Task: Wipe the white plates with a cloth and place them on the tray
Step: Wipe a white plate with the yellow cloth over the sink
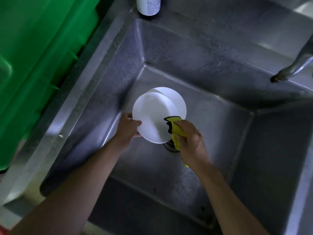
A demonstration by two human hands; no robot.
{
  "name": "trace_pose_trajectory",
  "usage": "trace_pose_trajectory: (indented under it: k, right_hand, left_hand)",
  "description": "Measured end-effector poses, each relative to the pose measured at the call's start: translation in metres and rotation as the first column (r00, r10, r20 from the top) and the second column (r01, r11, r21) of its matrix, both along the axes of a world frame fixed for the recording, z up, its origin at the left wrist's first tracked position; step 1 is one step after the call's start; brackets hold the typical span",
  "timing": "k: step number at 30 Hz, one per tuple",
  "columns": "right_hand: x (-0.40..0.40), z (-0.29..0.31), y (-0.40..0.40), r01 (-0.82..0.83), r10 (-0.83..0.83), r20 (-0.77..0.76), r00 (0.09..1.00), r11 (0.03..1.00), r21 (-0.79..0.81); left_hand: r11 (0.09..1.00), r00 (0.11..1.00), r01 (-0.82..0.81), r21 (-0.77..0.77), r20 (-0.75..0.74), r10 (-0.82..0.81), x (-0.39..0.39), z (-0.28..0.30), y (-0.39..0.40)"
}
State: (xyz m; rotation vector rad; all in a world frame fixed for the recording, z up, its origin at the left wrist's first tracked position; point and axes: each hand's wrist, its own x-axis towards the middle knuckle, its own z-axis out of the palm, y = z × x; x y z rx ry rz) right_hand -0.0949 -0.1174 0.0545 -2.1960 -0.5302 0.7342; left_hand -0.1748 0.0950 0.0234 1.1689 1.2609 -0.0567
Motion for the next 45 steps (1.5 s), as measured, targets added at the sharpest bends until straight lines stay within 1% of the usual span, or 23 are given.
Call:
trace_pose_trajectory:
  k: [2, 7, 11, 13, 15, 17, 20, 23, 25, 27, 30, 31, 33, 35, 37, 41, 45]
  right_hand:
    - [-0.008, 0.005, -0.001, -0.008, 0.008, -0.007, 1.000, 1.000, 0.002]
    - [-0.028, 0.032, 0.000, -0.033, 0.034, -0.030, 0.999, 0.999, 0.034]
    - [-0.042, 0.060, -0.008, -0.032, 0.034, -0.031, 0.999, 0.998, 0.063]
    - [-0.047, 0.075, -0.012, -0.038, 0.041, -0.036, 0.999, 0.997, 0.074]
    - [-0.051, 0.091, -0.016, -0.041, 0.043, -0.039, 0.998, 0.997, 0.063]
    - [-0.055, 0.107, -0.019, -0.028, 0.029, -0.036, 0.999, 0.999, 0.038]
    - [-0.058, 0.129, -0.025, 0.006, -0.005, -0.030, 1.000, 1.000, 0.026]
    - [-0.061, 0.150, -0.027, -0.015, 0.015, 0.034, 0.999, 1.000, -0.002]
    - [-0.063, 0.165, -0.025, -0.021, 0.020, 0.076, 0.997, 1.000, 0.012]
    - [-0.067, 0.176, -0.024, -0.043, 0.044, 0.118, 0.992, 0.999, -0.018]
    - [-0.075, 0.190, -0.030, -0.142, 0.156, 0.178, 0.972, 0.985, -0.094]
    - [-0.077, 0.193, -0.035, -0.193, 0.217, 0.222, 0.951, 0.973, -0.126]
    - [-0.076, 0.198, -0.047, -0.258, 0.327, 0.319, 0.890, 0.936, -0.241]
    - [-0.072, 0.200, -0.059, -0.234, 0.371, 0.395, 0.841, 0.906, -0.353]
    - [-0.068, 0.204, -0.067, -0.185, 0.380, 0.455, 0.805, 0.890, -0.417]
    - [-0.058, 0.215, -0.080, -0.153, 0.382, 0.541, 0.749, 0.895, -0.419]
    - [-0.054, 0.223, -0.082, -0.117, 0.354, 0.571, 0.740, 0.905, -0.408]
  left_hand:
    - [1.000, 0.999, 0.006, -0.019, 0.031, -0.006, -0.005, 0.009, -0.006]
    - [1.000, 0.997, -0.008, 0.002, 0.080, 0.008, -0.016, 0.029, -0.022]
    - [0.999, 0.998, 0.040, 0.000, 0.058, -0.040, -0.029, 0.051, -0.030]
    - [0.992, 0.995, 0.100, 0.073, 0.005, -0.101, -0.036, 0.066, -0.035]
    - [0.966, 0.981, 0.193, 0.173, -0.055, -0.187, -0.043, 0.083, -0.041]
    - [0.951, 0.971, 0.241, 0.192, -0.050, -0.236, -0.051, 0.100, -0.048]
    - [0.977, 0.978, 0.201, 0.068, 0.033, -0.204, -0.057, 0.126, -0.060]
    - [0.982, 0.978, 0.177, -0.066, 0.128, -0.167, -0.058, 0.152, -0.073]
    - [0.974, 0.965, 0.209, -0.086, 0.182, -0.191, -0.060, 0.170, -0.081]
    - [0.968, 0.949, 0.233, -0.096, 0.242, -0.204, -0.059, 0.184, -0.088]
    - [0.965, 0.936, 0.240, -0.108, 0.288, -0.201, -0.056, 0.202, -0.092]
    - [0.963, 0.931, 0.244, -0.114, 0.305, -0.200, -0.056, 0.207, -0.092]
    - [0.954, 0.919, 0.266, -0.137, 0.335, -0.208, -0.056, 0.216, -0.090]
    - [0.940, 0.908, 0.294, -0.171, 0.357, -0.219, -0.057, 0.222, -0.090]
    - [0.921, 0.894, 0.324, -0.215, 0.388, -0.224, -0.056, 0.226, -0.091]
    - [0.885, 0.857, 0.374, -0.275, 0.468, -0.217, -0.053, 0.237, -0.094]
    - [0.878, 0.836, 0.396, -0.267, 0.501, -0.224, -0.049, 0.246, -0.094]
